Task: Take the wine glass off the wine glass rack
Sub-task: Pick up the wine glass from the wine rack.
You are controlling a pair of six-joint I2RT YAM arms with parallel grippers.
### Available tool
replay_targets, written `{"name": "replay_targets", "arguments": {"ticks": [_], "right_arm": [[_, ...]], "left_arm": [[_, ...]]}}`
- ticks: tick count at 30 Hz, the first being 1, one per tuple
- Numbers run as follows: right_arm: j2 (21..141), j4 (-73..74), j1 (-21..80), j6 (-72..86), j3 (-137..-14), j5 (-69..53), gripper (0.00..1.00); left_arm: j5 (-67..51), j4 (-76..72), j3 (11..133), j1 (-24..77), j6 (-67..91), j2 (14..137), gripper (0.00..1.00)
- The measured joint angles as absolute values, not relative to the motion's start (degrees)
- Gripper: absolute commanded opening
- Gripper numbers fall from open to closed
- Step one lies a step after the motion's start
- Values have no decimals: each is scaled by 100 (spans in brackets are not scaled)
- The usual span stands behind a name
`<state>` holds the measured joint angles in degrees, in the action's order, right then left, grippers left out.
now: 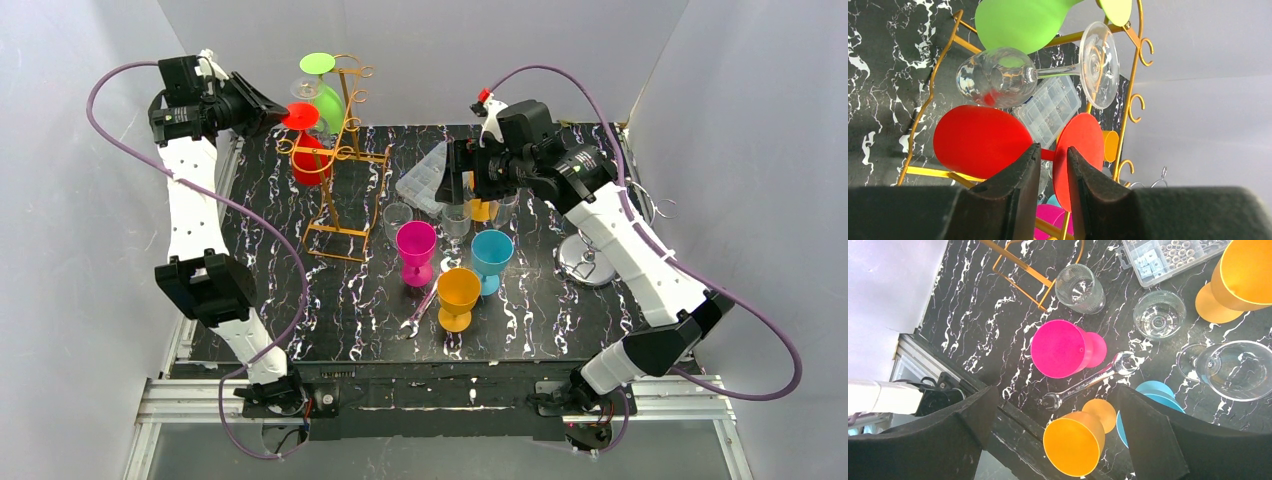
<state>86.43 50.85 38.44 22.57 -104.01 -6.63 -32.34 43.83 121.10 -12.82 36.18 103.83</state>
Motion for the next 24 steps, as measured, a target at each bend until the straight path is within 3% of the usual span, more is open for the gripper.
{"name": "replay_targets", "arguments": {"ticks": [14, 24], "right_arm": [[8521, 4971, 3822, 2377, -10224, -663, 98], [8477, 4947, 3820, 2410, -10221, -663, 99]], "left_arm": [[-3559, 4029, 12018, -1363, 3962, 10381, 0], [-3892, 3638, 11773, -1518, 4403, 10337, 0]]}}
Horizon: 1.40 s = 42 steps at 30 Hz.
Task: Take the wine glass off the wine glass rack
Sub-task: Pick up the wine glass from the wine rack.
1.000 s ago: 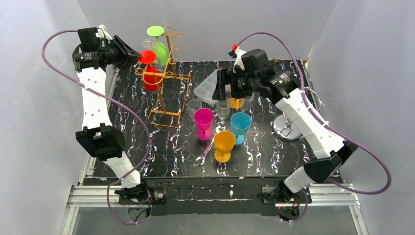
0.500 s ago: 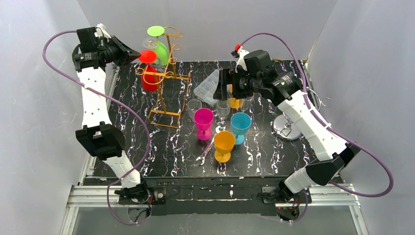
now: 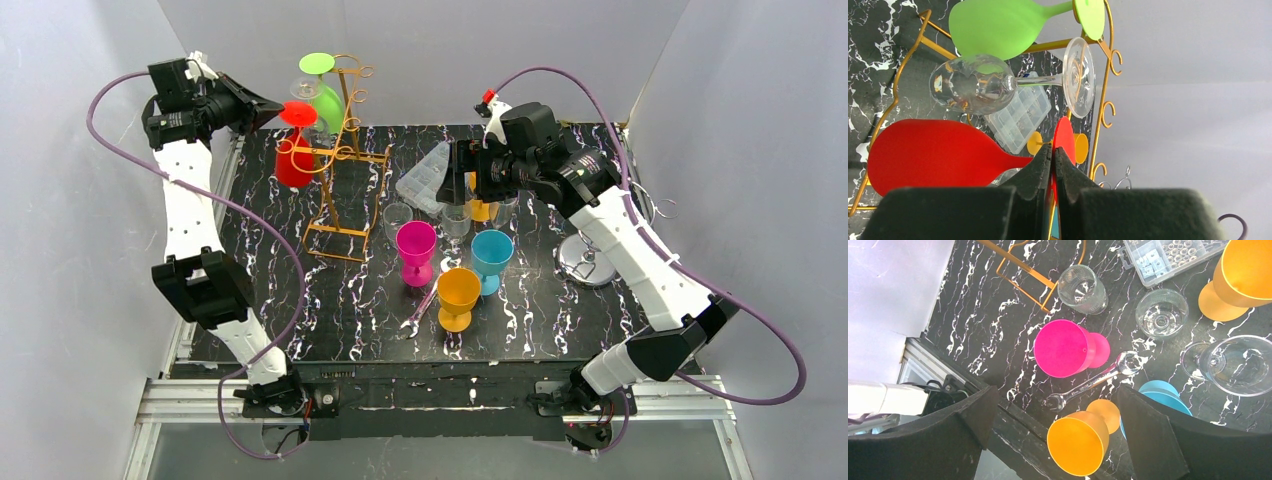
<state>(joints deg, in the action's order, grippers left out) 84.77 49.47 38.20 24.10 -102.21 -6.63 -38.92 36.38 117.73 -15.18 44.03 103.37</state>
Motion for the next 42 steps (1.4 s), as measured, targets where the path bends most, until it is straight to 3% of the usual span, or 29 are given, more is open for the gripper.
{"name": "replay_targets", "arguments": {"ticks": [30, 42], "right_arm": [[8394, 4910, 3820, 2504, -10134, -663, 98], [8392, 4897, 3820, 2519, -10134, -668, 98]], "left_arm": [[-4528, 2311, 10794, -1999, 5465, 9878, 0], [-4257, 2502, 10881, -2064, 5301, 9686, 0]]}}
